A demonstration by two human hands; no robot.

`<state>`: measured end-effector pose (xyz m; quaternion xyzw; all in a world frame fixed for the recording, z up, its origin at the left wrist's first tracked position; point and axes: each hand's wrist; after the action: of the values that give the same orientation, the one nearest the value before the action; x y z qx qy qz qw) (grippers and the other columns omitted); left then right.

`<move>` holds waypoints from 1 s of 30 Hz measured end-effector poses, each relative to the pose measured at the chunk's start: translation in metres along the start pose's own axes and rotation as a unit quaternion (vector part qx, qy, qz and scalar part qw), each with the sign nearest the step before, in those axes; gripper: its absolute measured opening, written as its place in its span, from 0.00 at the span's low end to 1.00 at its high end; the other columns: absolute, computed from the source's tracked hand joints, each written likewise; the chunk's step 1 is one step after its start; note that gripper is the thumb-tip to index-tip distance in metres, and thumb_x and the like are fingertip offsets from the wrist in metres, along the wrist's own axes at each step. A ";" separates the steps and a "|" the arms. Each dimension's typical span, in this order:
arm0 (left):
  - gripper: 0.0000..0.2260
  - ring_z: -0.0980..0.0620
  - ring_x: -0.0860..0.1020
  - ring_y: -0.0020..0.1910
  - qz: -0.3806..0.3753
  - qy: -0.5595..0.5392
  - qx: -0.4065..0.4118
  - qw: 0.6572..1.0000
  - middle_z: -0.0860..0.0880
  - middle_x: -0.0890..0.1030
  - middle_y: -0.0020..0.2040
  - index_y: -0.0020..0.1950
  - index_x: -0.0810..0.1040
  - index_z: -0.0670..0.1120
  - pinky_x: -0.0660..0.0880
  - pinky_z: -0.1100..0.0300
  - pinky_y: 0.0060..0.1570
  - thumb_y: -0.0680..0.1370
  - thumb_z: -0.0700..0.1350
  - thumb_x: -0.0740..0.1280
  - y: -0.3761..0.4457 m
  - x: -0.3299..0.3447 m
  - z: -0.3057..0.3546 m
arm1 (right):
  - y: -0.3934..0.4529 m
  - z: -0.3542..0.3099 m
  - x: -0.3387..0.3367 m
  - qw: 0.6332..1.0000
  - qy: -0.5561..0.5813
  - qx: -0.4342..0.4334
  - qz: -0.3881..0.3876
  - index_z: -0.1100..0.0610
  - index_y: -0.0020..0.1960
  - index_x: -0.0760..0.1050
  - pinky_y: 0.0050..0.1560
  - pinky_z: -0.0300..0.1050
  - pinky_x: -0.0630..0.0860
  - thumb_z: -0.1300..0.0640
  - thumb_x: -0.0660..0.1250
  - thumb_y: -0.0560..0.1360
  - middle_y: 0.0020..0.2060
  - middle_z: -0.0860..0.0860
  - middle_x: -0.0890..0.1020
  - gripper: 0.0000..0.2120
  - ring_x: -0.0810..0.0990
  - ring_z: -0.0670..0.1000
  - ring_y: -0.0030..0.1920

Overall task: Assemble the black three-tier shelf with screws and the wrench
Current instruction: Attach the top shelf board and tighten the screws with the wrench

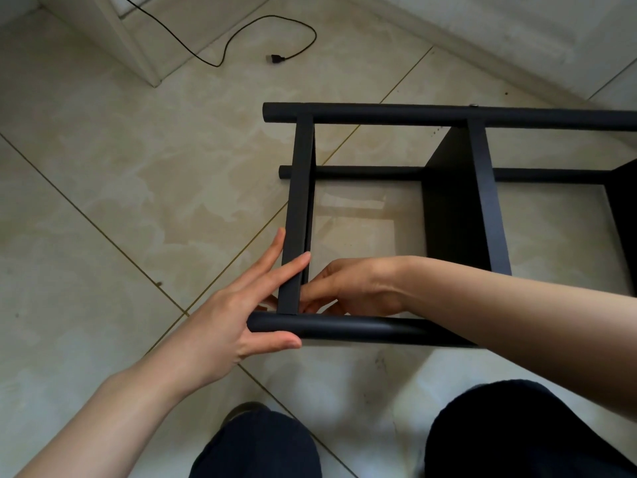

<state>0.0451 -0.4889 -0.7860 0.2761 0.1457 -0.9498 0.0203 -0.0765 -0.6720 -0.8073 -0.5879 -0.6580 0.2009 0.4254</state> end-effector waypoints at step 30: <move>0.39 0.74 0.47 0.75 0.001 -0.010 0.004 1.000 0.75 0.42 0.77 0.72 0.54 0.79 0.51 0.82 0.65 0.68 0.61 0.72 0.002 0.001 -0.003 | -0.005 -0.002 -0.001 0.999 0.029 0.021 -0.011 0.57 0.56 0.81 0.52 0.42 0.76 0.53 0.68 0.78 0.46 0.51 0.82 0.10 0.80 0.48 0.46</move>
<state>0.0457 -0.4902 -0.7893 0.2672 0.1411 -0.9530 0.0220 -0.0778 -0.6748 -0.8023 -0.5774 -0.6473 0.1930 0.4586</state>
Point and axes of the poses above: each hand's wrist, its own y-axis towards the middle knuckle, its own x-axis out of the palm, z = x × y
